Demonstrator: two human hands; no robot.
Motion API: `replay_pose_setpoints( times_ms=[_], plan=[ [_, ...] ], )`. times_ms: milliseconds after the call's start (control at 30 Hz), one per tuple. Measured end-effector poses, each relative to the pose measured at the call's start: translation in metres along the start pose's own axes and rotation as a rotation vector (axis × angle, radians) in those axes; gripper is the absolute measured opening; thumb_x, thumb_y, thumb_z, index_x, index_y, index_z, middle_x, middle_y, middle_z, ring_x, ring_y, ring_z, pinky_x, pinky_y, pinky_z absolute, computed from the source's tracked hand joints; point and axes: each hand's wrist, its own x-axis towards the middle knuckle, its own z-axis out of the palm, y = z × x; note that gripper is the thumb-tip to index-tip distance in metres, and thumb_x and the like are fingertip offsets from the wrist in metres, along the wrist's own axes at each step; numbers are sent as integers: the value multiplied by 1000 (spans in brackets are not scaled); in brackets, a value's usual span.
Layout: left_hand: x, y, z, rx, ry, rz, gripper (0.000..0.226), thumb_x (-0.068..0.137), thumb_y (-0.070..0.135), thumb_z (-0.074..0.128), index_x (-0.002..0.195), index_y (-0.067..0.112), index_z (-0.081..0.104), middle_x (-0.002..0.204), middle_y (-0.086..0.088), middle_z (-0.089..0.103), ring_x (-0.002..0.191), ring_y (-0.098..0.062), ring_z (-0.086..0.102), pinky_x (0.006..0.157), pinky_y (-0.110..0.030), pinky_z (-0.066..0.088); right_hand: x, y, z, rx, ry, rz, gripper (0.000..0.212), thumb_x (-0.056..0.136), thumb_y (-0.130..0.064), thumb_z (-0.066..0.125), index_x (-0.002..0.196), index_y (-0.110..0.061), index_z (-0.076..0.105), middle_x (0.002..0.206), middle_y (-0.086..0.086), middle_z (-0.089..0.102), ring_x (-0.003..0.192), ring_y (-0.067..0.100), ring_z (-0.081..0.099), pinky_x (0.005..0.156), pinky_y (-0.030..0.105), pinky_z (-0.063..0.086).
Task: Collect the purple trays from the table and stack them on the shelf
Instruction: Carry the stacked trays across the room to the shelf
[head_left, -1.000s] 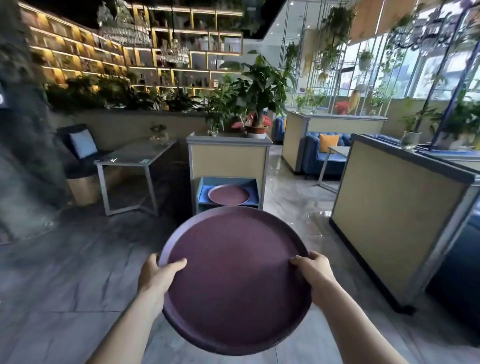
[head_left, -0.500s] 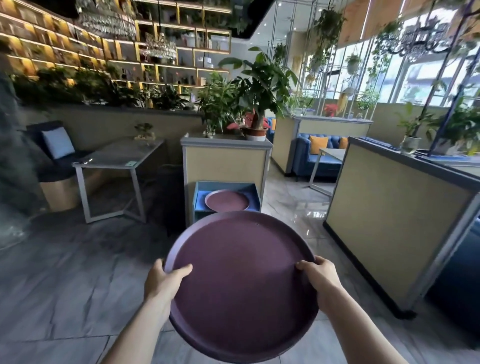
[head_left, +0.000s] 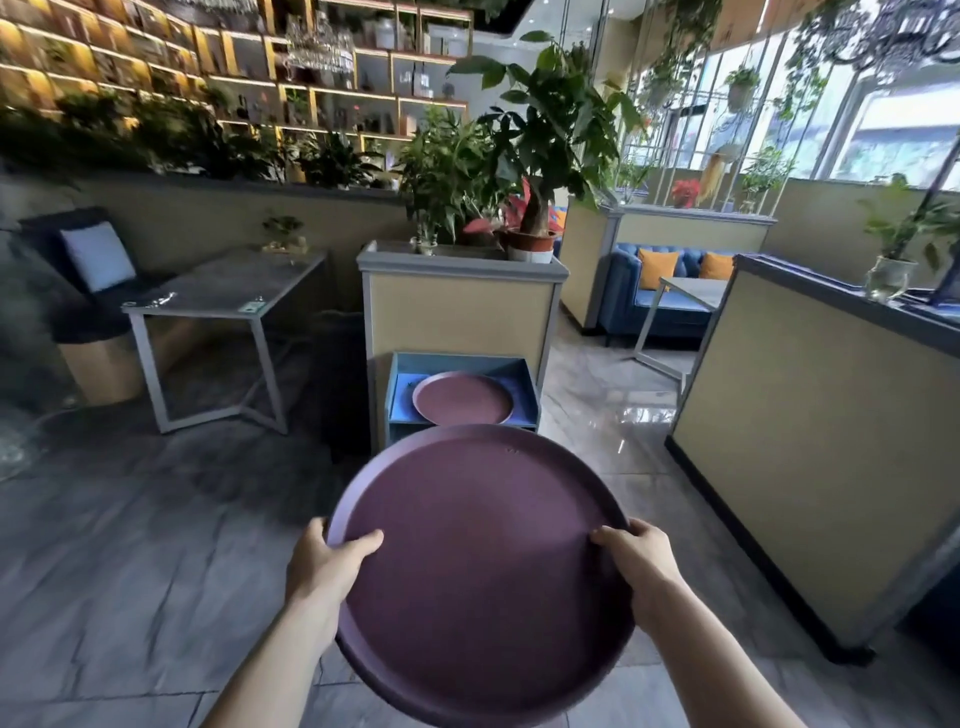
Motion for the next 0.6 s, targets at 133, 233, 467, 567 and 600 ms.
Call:
replay_pose_setpoints(
  times_ms=[133,233,467,567,600],
  plan=[
    [52,22,40,-8,26,-14,93,73,28,84,151,13,35,148,-12,49,127,-34,56,102,-45,48,72,-28,20,11,-33,12,15,75,-7,73,89,-5,75,93,27,77,94,48,74,89,61,60],
    [87,45,72,1,43,-23,93,75,29,84,152,14,34,151,-12,47,127,-33,55,103,-45,48,124,-54,29,14,-47,10,13,75,-7,73,88,-5,75,92,28,77,93,49,74,88,61,61],
    [164,88,127,-11,73,0,91,76,29,82,152,15,33,148,-10,49,123,-31,57,95,-38,48,219,-107,54,21,-83,-3,16,73,-11,75,89,-6,75,92,25,78,93,47,74,89,61,60],
    [198,99,146,-1,80,8,85,76,29,83,147,14,39,145,-11,52,124,-32,58,98,-41,49,255,-125,68,16,-85,-5,16,72,-11,74,87,-6,75,91,26,77,93,47,74,89,61,60],
    [209,102,152,7,89,8,85,76,29,83,147,13,39,146,-12,52,125,-33,57,97,-39,48,267,-130,73,18,-87,-4,16,72,-11,74,87,-6,75,91,26,77,93,47,74,89,61,61]
  ],
)
